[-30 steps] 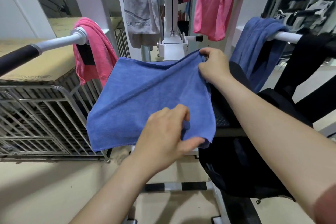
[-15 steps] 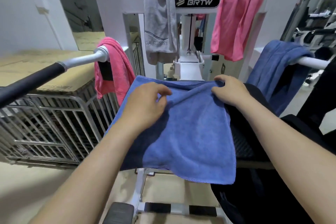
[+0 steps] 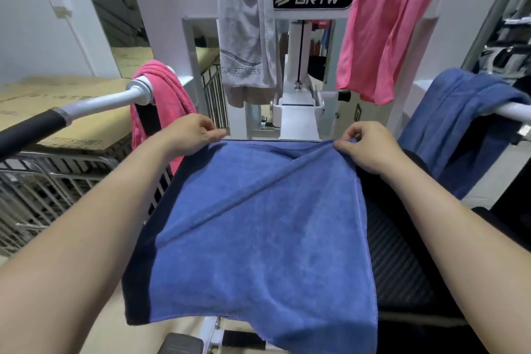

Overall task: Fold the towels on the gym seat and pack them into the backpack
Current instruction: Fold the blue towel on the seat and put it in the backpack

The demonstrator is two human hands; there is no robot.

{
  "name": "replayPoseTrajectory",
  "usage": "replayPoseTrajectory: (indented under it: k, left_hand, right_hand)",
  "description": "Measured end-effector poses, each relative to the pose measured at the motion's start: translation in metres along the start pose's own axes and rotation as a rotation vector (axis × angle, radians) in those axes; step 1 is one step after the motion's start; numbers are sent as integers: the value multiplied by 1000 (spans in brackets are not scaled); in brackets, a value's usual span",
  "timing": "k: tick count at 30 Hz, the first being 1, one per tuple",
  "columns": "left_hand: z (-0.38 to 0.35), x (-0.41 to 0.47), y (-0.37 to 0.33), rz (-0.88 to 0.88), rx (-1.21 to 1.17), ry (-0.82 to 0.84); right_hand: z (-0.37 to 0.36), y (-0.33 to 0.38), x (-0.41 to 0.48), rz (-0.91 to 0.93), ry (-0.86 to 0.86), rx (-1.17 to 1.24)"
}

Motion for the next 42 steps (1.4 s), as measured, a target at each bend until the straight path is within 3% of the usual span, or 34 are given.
replayPoseTrajectory:
  k: [2,4,9,12,16,18,21,24,27,29,32,37,42]
  left_hand:
    - [3,-2,3,-13,-32,106]
    - [7,1,12,4,-12,106]
    - [20,12,25,66,-75,-55]
    - [21,15,29,115,-156,-137]
    - [12,14,39,216,-334,29]
    - [14,16,42,223,-251,45]
    - [24,22,31,188,1,-153]
    - [47,19,0,129,135,-532]
    - [99,1,-36,-32,-181,-880]
    - [138,-20,-53,-212,-526,-1000]
    - [170,-60,-62,-358,-635,-1083]
    - [140,-121,-46,-382,-490,-940]
    - [40,-163,10,-283,-310,-522]
  right_hand:
    - [-1,3,5,24,11,-18]
    - [-4,6,9,42,47,-35]
    - [-2,10,14,67,150,-33]
    - [-4,4,17,24,154,103]
    - [-5,-1,26,-7,124,55]
    - [-7,4,28,0,130,-47]
    - [-3,20,35,-33,89,-55]
    - [17,44,51,-118,-37,271]
    - [80,94,55,102,-443,290]
    - [122,130,32,290,-649,311]
    - [156,155,-15,463,-795,302]
    - [139,132,-81,463,-670,222]
    - [66,65,-149,291,-328,119]
Point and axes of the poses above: each hand's wrist, its own x-axis towards the middle knuckle, its own z-axis out of the back of the hand, y = z × x, the point moved 6 cm from there along x, towards the middle knuckle, and after that the axes turned 2 degrees about z, right-handed, at the moved point
